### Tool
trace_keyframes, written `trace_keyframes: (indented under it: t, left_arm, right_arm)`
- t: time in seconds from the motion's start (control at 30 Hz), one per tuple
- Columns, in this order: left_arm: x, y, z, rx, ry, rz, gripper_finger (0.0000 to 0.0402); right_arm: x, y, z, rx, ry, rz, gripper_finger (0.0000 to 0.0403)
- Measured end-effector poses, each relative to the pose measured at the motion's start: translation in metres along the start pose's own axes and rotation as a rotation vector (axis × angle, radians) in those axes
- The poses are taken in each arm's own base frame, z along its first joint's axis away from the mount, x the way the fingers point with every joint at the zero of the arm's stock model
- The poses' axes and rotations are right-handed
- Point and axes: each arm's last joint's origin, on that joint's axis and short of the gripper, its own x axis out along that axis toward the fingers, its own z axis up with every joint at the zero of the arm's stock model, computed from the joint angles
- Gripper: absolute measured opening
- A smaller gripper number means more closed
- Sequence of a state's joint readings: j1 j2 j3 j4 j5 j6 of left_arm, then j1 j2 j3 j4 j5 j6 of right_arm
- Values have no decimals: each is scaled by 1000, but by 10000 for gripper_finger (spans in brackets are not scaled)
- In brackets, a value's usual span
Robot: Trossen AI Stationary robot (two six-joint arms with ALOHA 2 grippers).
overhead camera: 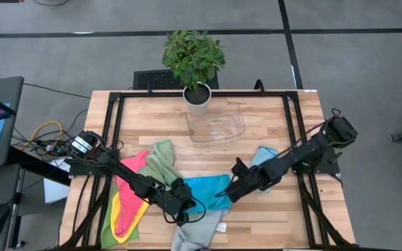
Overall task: Fold microfiber towels
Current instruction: Fold the blue microfiber cloth
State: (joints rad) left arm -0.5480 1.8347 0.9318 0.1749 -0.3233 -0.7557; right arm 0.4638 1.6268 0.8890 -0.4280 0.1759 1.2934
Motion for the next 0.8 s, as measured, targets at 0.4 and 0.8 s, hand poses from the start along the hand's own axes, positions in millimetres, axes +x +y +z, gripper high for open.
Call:
trace_keyframes:
  t: [0.4,0.8]
  left_arm:
    - [0,0,0,-7,5,-5,20]
    - [0,0,0,-6,2,-1,20]
  right_arm:
    - [2,7,1,-52,-6,89,146]
    - [1,22,11,-81,-35,213,15]
